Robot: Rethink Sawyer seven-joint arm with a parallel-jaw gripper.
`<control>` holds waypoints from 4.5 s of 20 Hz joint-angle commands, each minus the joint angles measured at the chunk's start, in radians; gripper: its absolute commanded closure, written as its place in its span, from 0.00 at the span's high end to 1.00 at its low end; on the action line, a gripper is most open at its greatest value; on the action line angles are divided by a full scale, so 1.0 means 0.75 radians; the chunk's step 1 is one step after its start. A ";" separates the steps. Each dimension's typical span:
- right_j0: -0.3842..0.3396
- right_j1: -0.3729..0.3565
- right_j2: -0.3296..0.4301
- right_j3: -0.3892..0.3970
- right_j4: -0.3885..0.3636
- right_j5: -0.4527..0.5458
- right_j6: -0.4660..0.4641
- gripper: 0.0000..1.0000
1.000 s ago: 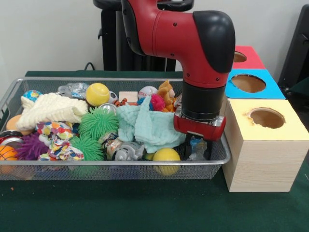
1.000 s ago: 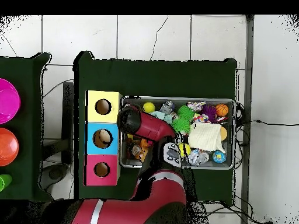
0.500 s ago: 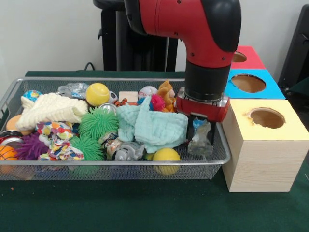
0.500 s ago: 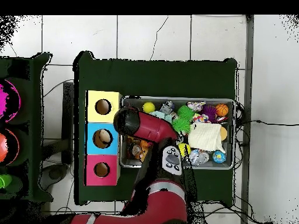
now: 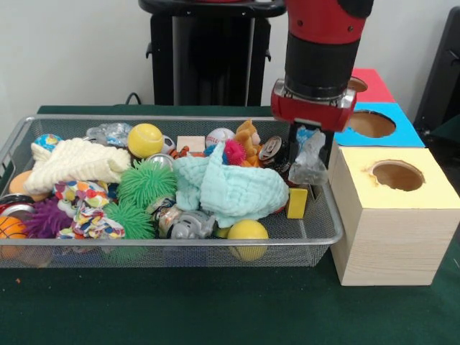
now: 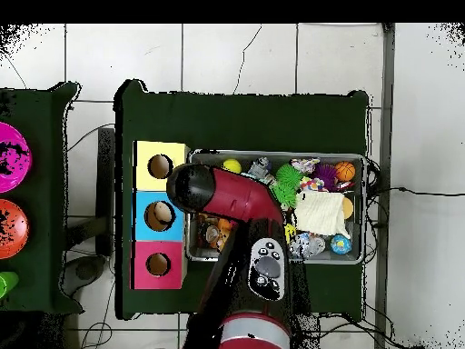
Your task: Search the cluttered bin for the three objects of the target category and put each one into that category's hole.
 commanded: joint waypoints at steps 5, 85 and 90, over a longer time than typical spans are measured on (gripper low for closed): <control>0.022 -0.164 -0.037 -0.032 -0.093 0.362 0.144 0.00; 0.279 -0.049 -0.028 0.125 -0.032 0.452 0.225 0.00; 0.282 -0.033 -0.024 0.109 -0.039 0.459 0.220 0.00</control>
